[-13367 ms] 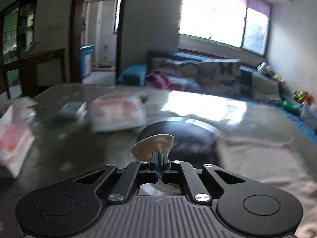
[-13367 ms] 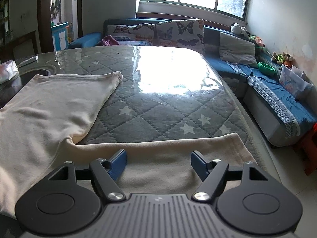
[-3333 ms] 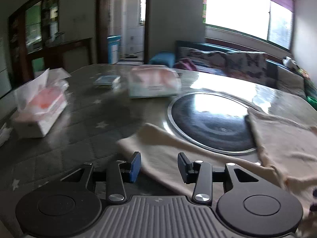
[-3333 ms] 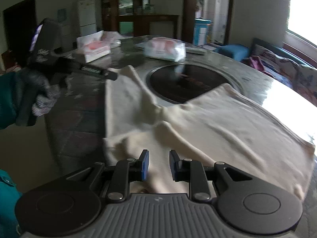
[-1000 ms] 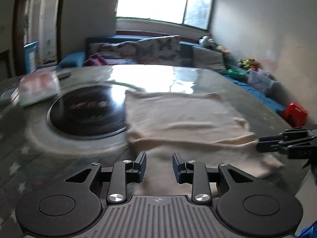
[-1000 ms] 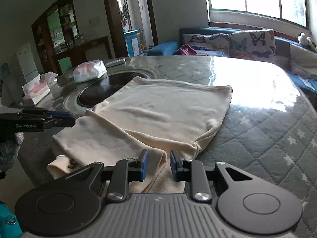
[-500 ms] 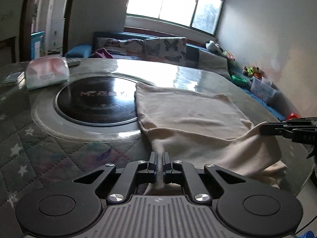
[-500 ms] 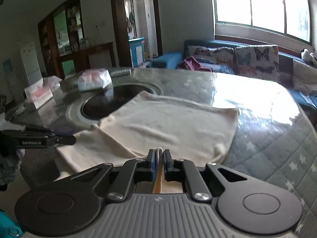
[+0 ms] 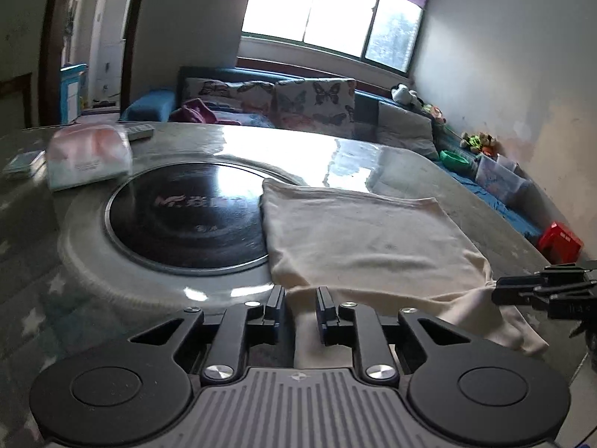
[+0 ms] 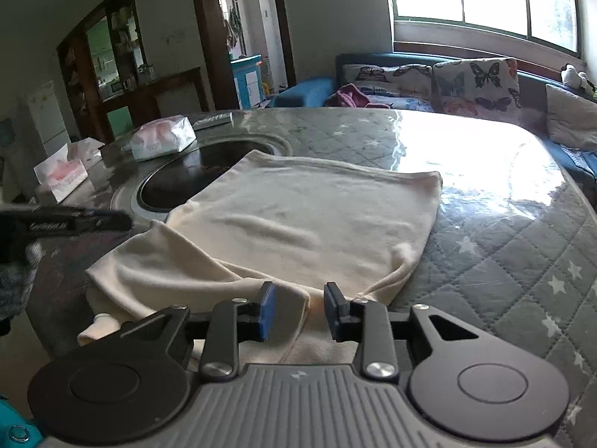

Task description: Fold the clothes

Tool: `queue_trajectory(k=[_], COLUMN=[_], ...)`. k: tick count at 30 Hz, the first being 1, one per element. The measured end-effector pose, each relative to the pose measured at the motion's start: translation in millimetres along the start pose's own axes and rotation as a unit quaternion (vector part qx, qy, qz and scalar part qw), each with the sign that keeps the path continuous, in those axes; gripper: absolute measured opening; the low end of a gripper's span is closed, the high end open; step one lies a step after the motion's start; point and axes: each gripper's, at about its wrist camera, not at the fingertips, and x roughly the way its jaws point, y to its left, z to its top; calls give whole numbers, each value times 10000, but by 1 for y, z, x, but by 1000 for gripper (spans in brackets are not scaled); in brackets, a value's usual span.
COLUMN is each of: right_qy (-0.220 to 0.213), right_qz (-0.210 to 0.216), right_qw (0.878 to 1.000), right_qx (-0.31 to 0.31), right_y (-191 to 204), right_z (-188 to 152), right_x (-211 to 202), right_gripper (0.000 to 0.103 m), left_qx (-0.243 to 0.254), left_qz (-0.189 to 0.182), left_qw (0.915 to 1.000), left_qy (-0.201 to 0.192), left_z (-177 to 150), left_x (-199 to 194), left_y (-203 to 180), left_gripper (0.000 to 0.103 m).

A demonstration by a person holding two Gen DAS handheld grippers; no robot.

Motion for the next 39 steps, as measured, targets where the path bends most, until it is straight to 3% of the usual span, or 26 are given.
queue_trajectory(k=[6,8,10,14,17,21,27,33,39], right_qy=[99,122,128,103,103,72,-207,-45,102], right_qz=[53,54,58,-27,-97,-193,-84,291,307], right_qw=[9999,9999,9999,9999,9999,9997,9990,9973,9962], right_qx=[-24,-38,-40,-76,-16,-118,-378,-675,-807], right_y=[4,4,5,5,3,5,18,36,43], right_z=[-4,-5,-6,-7,-9,-8,3,7,7], right_x=[8,9,9,8,9,6,-2,18,36], right_gripper=[28,28,27,15,15,16,17,17,16], left_qx=[-9,31,98,188,-62,-16,282,604,882], left_qz=[-118,-126,-110,230,409,518,-85,-659,-777], left_qw=[9998,9999,9999,9994,9990,9982,9990,9960,9927], left_qy=[167,105,17,-153,-195,-295,-334,14,278], left_z=[0,-2,-3,-6,-8,-7,0,-9,-21], left_x=[22,21,19,15,13,7,-7,8,24], left_y=[2,2,1,-1,2,0,-16,-49,-66], left_gripper=[18,9,7,5,1,2,3,4,5])
